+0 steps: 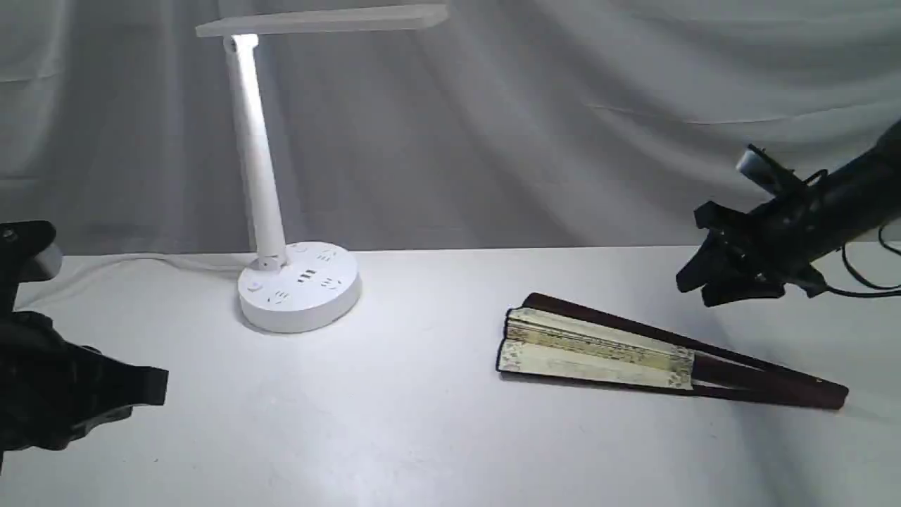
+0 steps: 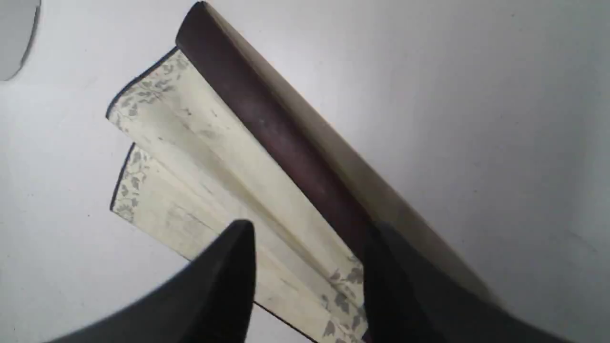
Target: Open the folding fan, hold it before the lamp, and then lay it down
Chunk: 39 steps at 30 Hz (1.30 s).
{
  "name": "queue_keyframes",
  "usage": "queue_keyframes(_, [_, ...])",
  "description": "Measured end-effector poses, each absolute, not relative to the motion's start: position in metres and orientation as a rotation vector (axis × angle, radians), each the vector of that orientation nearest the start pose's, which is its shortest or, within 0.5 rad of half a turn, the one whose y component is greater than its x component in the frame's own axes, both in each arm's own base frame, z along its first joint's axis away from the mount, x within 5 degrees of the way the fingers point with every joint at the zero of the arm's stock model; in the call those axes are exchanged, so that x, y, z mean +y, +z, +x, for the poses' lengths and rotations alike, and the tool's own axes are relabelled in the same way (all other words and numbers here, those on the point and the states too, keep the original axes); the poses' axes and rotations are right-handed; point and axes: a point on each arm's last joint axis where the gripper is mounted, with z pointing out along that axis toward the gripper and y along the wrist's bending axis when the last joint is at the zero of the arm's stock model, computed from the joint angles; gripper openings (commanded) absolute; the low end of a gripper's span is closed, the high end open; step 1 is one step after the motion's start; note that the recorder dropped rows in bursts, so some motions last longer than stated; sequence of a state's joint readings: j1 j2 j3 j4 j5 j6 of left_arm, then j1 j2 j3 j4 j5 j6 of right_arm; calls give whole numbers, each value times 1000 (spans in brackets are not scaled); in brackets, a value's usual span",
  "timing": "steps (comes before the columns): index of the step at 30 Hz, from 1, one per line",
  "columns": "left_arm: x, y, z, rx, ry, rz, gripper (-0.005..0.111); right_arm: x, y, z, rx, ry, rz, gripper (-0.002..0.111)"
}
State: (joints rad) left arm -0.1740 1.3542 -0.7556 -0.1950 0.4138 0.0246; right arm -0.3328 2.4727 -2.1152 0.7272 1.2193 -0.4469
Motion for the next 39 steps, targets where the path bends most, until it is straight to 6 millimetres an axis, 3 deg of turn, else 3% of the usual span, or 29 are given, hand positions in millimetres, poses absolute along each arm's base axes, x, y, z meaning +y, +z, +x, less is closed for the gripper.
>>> queue_keyframes(7, [-52, 232, 257, 2496, -234, 57, 11, -112, 119, 498, 2717, 887, 156, 37])
queue_keyframes(16, [-52, 232, 257, 2496, -234, 57, 11, -113, 98, 498, 2748, 872, 157, 37])
queue_keyframes(29, [-52, 232, 257, 2489, -233, 58, 11, -112, 95, 498, 2710, 934, 102, 37])
queue_keyframes(39, [-52, 232, 257, 2488, -233, 58, 11, -107, 87, 494, 2698, 1046, 232, 37])
